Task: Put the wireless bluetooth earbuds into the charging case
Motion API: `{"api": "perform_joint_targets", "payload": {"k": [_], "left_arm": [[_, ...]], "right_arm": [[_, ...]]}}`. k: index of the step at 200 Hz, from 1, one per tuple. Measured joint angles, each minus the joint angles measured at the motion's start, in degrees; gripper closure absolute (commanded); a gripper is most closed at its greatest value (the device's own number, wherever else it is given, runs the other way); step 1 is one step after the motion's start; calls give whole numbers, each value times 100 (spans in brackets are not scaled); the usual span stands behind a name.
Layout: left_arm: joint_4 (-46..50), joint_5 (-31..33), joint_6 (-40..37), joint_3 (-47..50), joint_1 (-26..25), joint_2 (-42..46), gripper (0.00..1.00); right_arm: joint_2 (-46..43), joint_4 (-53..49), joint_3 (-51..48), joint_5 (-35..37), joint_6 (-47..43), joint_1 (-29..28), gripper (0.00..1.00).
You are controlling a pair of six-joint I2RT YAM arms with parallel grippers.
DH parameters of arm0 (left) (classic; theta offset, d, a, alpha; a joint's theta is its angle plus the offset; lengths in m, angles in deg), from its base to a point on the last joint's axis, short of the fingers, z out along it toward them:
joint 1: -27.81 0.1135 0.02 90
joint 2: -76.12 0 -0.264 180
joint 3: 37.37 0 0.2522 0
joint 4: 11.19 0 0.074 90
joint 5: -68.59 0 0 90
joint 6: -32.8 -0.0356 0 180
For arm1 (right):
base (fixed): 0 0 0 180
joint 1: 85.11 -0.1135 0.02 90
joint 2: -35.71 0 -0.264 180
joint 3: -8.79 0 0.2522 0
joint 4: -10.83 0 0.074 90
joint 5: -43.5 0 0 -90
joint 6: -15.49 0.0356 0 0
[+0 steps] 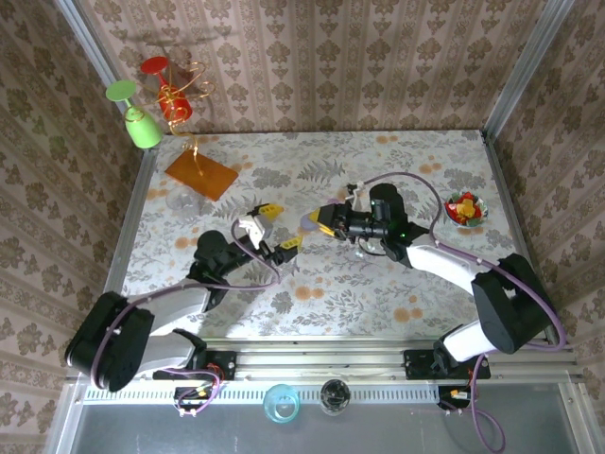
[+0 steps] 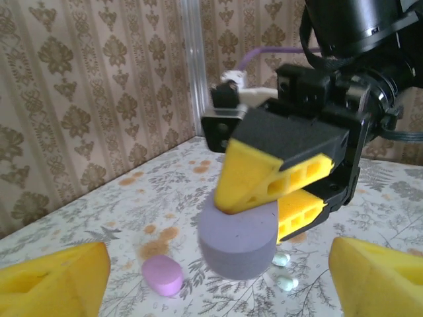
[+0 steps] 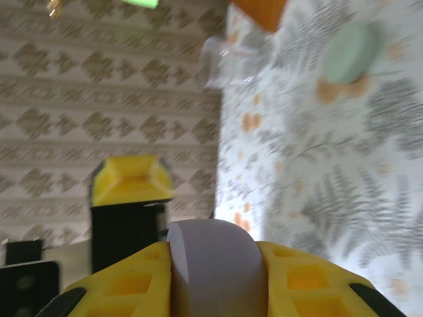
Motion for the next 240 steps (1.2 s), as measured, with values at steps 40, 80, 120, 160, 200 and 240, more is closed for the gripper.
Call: {"api": "perform_joint_targets", "payload": {"k": [40, 80, 120, 160, 200, 240], "left_arm": [[1139, 313, -273, 11, 304, 848, 0], [2555, 1025, -330, -96, 654, 1215, 0], [3762, 1390, -350, -610, 1154, 859, 2], [4784, 1600, -542, -1268, 1257, 256, 0], [5499, 1880, -767, -1744, 1351, -236, 0], [6107, 1998, -977, -2210, 1563, -675, 0]], "right_arm": [[-195, -758, -295, 739, -542, 365, 83], [11, -1169, -334, 1167, -907, 442, 81], [898, -1327, -216, 1368, -1185, 232, 80], [1438, -1311, -103, 1530, -1292, 74, 75], [1488, -1261, -57, 1714, -1421, 50, 50], [1152, -1626, -55, 1943, -1696, 50, 34]]}}
